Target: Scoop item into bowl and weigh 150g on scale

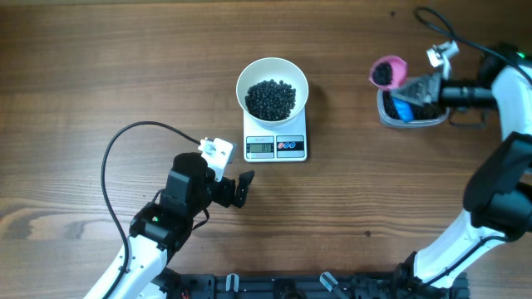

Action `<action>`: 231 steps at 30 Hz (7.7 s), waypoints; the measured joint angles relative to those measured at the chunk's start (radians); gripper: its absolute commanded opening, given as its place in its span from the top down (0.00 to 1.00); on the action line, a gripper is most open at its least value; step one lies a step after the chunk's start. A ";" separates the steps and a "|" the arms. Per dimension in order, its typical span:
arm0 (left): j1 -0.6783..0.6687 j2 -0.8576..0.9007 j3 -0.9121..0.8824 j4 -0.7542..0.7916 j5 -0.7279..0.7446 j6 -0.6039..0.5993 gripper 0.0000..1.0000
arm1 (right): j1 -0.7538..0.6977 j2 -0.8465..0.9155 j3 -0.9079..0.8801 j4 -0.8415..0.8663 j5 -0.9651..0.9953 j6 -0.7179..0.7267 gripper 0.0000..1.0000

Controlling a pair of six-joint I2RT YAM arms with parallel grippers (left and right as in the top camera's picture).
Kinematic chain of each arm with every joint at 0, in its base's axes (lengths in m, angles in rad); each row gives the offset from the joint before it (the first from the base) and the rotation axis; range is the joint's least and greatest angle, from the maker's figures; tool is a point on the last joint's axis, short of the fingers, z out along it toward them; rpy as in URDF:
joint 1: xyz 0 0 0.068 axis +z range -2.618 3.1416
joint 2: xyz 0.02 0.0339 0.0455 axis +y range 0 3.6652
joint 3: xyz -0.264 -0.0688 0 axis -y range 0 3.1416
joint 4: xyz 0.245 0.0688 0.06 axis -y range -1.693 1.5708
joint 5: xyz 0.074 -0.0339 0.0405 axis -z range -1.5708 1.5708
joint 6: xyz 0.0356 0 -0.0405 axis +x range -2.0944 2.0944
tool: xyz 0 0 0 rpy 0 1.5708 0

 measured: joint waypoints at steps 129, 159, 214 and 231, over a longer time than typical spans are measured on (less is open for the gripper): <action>0.000 0.000 0.000 0.000 0.000 0.000 0.00 | 0.111 0.056 0.081 -0.145 0.692 0.111 0.96; 0.000 0.000 0.000 0.000 0.000 0.000 0.00 | 0.252 0.059 0.081 -0.047 0.072 -0.023 0.96; 0.000 0.000 0.000 0.000 0.000 0.000 0.00 | 0.250 -0.134 0.148 -0.260 1.152 0.313 0.96; 0.000 0.000 0.000 0.000 0.000 0.000 0.00 | 0.250 -0.023 -0.056 -0.002 1.361 0.305 0.96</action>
